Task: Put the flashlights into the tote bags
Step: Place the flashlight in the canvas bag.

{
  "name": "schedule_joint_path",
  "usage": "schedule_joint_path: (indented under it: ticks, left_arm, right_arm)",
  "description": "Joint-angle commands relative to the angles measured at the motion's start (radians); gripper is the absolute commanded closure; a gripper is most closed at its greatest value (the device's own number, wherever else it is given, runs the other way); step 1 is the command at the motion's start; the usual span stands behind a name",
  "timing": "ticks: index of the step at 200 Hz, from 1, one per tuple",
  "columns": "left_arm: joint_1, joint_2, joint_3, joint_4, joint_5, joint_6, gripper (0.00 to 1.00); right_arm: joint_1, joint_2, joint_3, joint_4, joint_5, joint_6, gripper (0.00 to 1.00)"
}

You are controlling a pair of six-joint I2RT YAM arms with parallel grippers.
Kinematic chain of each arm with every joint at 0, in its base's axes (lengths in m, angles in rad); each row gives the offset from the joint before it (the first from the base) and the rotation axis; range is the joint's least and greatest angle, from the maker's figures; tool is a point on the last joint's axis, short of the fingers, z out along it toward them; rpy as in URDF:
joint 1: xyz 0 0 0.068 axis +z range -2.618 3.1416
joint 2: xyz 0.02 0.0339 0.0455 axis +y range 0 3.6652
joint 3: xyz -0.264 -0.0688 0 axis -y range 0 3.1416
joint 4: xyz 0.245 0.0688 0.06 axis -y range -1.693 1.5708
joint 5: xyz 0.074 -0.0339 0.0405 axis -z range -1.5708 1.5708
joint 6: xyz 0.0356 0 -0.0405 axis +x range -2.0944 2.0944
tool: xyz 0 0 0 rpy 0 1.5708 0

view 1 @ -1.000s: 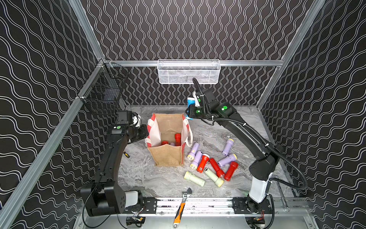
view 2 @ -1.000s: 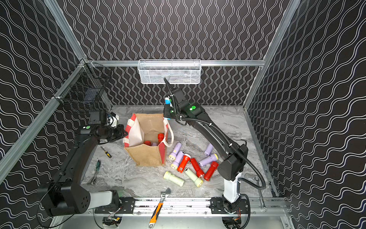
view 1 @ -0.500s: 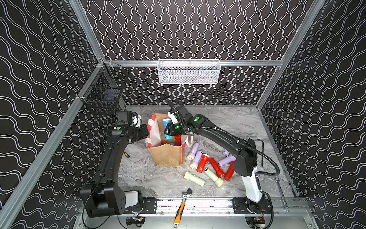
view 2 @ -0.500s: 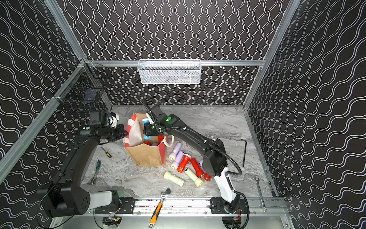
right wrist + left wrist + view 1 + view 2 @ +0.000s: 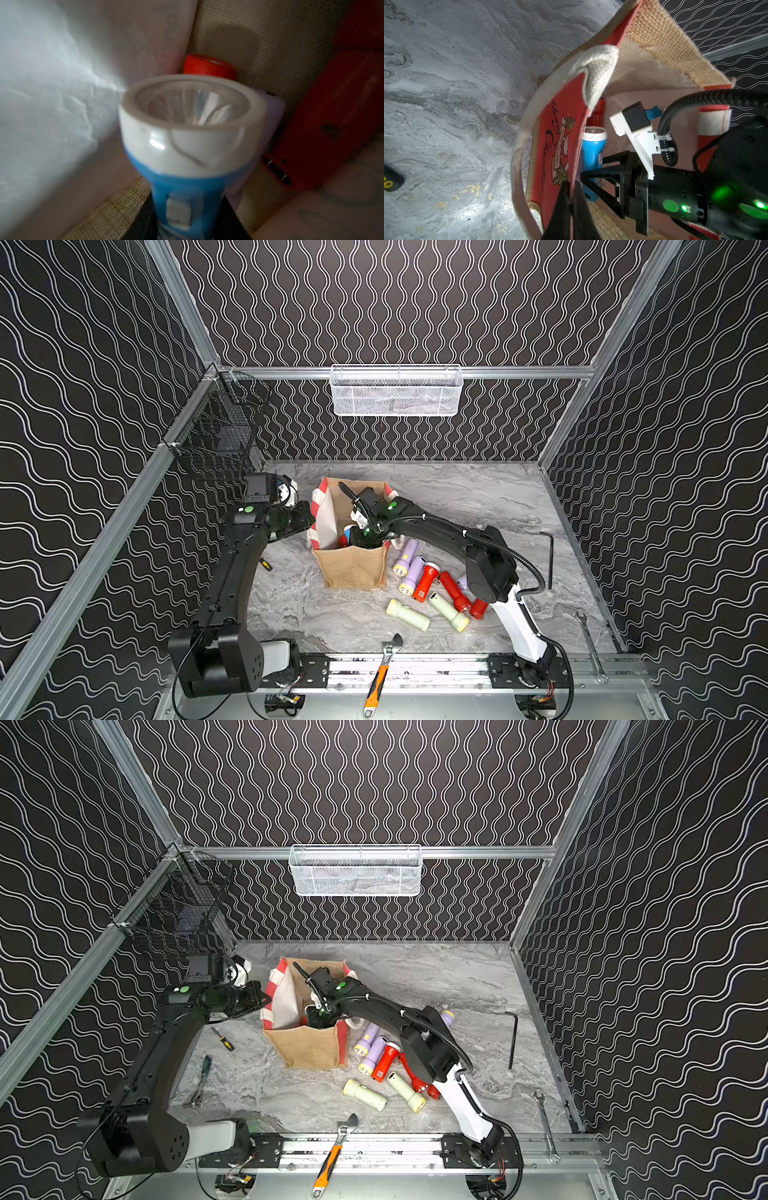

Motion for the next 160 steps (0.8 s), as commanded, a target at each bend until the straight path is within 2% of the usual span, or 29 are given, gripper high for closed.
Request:
schedule_joint_path:
  ticks: [1, 19, 55, 70, 89, 160]
  left_arm:
    - [0.001, -0.002, 0.001, 0.028, 0.0, 0.006, 0.94]
    - [0.0, -0.003, 0.004, 0.025, 0.0, 0.008, 0.94]
    - [0.0, -0.014, 0.005, 0.026, -0.006, 0.01, 0.94]
    - [-0.001, -0.023, 0.004, 0.029, -0.01, 0.01, 0.94]
    - [-0.001, -0.026, 0.004, 0.026, -0.015, 0.01, 0.94]
    - [-0.001, -0.017, 0.007, 0.027, -0.012, 0.009, 0.94]
  right_arm:
    - [-0.004, 0.019, 0.007, -0.011, -0.038, 0.014, 0.71]
    - [-0.01, 0.026, -0.009, -0.006, -0.078, 0.027, 0.69]
    - [-0.012, 0.013, -0.021, 0.013, -0.095, 0.023, 0.56]
    - [-0.013, 0.001, -0.03, 0.036, -0.105, 0.021, 0.44]
    - [-0.012, -0.016, -0.038, 0.064, -0.109, 0.017, 0.35]
    - [-0.012, -0.182, -0.156, 0.223, -0.074, -0.026, 0.27]
